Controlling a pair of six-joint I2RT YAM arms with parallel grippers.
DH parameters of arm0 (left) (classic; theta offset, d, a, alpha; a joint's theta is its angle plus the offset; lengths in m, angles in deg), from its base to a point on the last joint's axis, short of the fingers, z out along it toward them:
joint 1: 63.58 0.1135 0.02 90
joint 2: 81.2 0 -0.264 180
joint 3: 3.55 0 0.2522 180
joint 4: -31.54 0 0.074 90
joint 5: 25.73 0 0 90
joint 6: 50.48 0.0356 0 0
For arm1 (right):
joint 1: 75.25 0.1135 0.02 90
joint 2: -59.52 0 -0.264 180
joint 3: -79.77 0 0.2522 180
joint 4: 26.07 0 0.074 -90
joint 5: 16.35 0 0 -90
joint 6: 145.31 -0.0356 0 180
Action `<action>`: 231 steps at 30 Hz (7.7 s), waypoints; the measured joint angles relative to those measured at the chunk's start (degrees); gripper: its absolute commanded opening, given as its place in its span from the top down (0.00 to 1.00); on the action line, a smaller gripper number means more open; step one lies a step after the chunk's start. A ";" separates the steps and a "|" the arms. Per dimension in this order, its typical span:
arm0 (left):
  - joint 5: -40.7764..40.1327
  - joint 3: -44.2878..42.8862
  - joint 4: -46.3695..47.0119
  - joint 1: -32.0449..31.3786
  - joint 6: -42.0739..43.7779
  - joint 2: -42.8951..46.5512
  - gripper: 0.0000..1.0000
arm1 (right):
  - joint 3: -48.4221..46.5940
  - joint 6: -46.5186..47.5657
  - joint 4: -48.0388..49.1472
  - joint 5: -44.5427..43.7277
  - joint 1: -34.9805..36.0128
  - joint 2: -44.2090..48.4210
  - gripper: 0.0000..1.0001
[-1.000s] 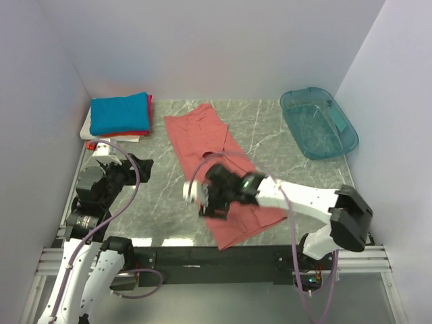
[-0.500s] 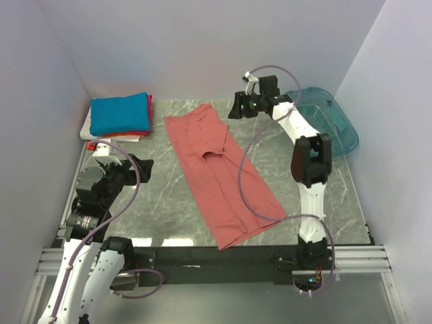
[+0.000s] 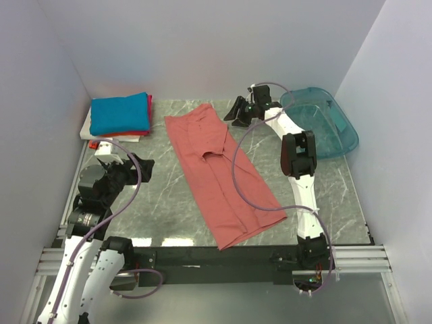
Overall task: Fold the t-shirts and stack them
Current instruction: Fold the tshirt
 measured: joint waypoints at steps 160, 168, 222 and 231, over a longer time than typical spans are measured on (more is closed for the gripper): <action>17.22 4.35 14.43 -18.14 -0.50 -12.33 0.14 | 37.35 45.57 1.62 16.04 3.45 54.36 0.73; 1.09 4.83 17.77 -53.75 8.61 -21.22 0.26 | 49.62 66.18 -11.41 26.58 -9.73 58.97 0.15; -30.08 1.95 24.02 -81.00 5.40 -57.57 0.99 | 88.37 141.52 -37.33 6.40 -8.35 75.97 0.29; -30.08 4.74 26.91 -80.96 3.80 -53.92 0.99 | 94.20 138.20 -28.85 -0.63 0.24 79.58 0.40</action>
